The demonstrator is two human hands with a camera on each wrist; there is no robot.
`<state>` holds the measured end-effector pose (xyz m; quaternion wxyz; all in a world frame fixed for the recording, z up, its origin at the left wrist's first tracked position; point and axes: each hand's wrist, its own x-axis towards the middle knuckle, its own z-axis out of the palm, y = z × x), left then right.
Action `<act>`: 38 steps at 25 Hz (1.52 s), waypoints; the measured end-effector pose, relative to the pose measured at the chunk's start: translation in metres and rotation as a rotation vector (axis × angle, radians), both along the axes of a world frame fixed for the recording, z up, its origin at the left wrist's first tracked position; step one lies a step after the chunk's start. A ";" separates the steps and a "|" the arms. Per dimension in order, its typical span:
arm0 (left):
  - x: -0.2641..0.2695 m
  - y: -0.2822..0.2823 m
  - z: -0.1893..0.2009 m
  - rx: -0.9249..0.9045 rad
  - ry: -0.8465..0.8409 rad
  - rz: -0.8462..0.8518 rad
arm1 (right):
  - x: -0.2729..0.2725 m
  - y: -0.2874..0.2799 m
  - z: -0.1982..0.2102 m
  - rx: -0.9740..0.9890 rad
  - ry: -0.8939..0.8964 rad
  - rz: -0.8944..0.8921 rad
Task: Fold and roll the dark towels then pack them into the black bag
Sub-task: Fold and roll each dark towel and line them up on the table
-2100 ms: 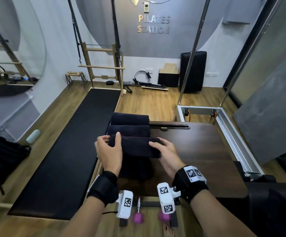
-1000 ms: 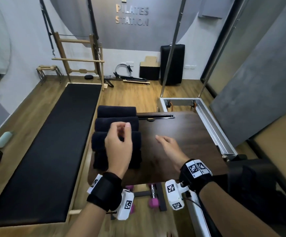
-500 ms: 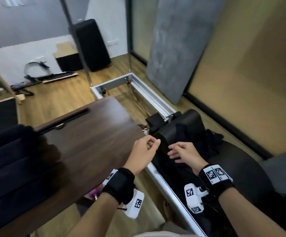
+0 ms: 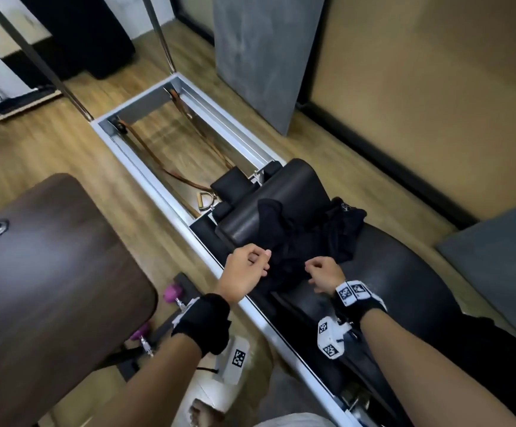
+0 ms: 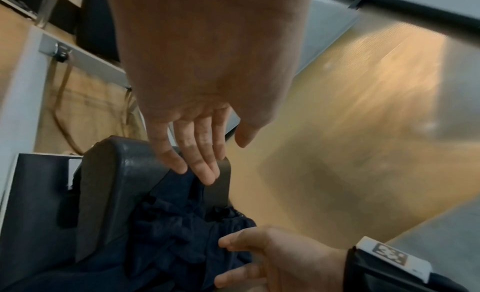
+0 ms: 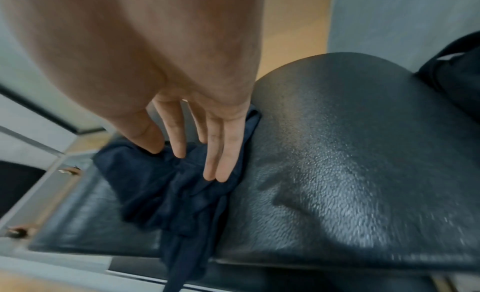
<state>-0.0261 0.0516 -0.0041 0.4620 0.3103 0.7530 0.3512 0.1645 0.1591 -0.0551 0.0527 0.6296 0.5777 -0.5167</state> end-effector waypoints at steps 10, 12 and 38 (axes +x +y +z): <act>0.017 0.023 -0.037 -0.124 -0.043 0.006 | 0.026 0.038 -0.076 0.315 -0.473 0.710; 0.020 0.026 -0.033 -0.121 -0.033 -0.004 | 0.028 0.048 -0.068 0.391 -0.456 0.677; -0.022 -0.256 0.225 0.551 0.409 0.115 | -0.039 -0.164 0.361 0.663 1.172 0.253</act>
